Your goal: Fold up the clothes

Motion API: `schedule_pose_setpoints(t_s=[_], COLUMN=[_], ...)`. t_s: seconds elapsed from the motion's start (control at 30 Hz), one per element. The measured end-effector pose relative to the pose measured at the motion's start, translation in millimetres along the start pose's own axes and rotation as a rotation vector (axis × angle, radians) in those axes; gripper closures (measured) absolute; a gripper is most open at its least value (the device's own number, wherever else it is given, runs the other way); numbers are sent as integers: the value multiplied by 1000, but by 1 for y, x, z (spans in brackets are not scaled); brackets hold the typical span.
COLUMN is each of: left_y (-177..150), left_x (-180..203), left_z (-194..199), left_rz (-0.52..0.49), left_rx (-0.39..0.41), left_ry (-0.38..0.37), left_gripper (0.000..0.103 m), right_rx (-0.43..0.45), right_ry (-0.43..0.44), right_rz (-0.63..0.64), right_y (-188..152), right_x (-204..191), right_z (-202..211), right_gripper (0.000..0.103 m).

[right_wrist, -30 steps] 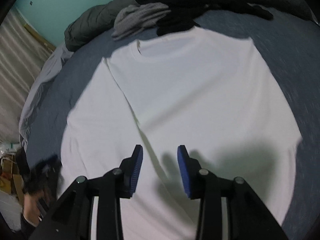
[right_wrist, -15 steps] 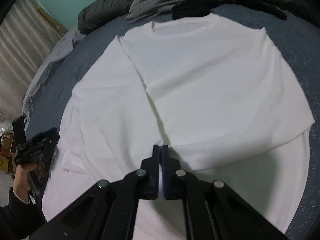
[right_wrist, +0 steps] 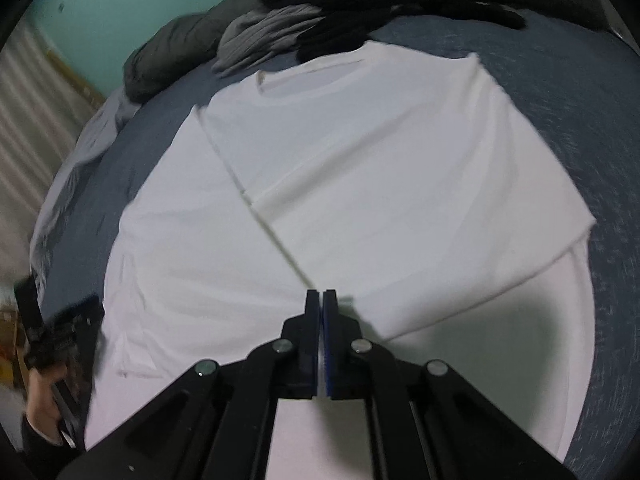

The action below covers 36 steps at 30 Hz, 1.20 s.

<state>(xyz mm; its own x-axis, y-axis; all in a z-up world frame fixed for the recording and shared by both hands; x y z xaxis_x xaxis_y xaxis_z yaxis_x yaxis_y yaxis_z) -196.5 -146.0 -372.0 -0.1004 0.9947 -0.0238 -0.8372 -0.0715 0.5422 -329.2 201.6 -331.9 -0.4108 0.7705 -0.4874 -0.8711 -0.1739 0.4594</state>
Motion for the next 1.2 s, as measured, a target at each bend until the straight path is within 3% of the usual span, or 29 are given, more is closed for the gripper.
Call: schedule_pose_setpoints(t_s=[0.27,0.33,0.37,0.5,0.6,0.67,0.73,0.8,1.2], left_y=[3,4,4,5,5,6,6,8,14], left_x=[-1,0,0,2,2,1,-2,-2,-2], left_z=[-1,-1,-1,-2,-2,-2,-3,-5,-11], left_rz=[-4,-4,-4,-8,-9,-12,-18,-20,-32], left_rx=[-3,-3,-3,-2,-2,-2,-2,-2,0], left_ry=[-4,-2,-1,4,4,4,3,4,5], left_gripper=[29,29,29,29,29,29,29,29,29], right_rx=[28,41,45,19,-19,-36,-55,-68,-4], right_ry=[-42,-43,-41,-10,-36,-61,-84,-100,-108], right_rz=[-90,-134,-155,-153,-111,-117,-110,-102,-138], right_y=[-27,-38,-44,-66,-77,-84,-88,-91,-100], right_x=[26,37,43,48,43,45,45,46,50], right_z=[39,50,56,67,68,68,67,66,83], right_gripper=[91,75,73,73,73,78,93,99,100])
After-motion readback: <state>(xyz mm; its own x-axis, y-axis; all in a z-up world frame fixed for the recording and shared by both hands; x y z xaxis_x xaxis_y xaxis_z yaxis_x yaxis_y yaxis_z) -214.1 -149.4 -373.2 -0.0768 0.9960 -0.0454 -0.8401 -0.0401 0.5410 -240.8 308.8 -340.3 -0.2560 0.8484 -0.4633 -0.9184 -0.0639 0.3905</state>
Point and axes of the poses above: each gripper's, at about its wrist camera, not at the fingertips, and z roughly against the way its jaws point, x to its right, y to its top, the point moved 2 cm from there along -z, roughly the way its jaws point, and after that the axes turned 9 degrees about y, right-handed, at the moved point
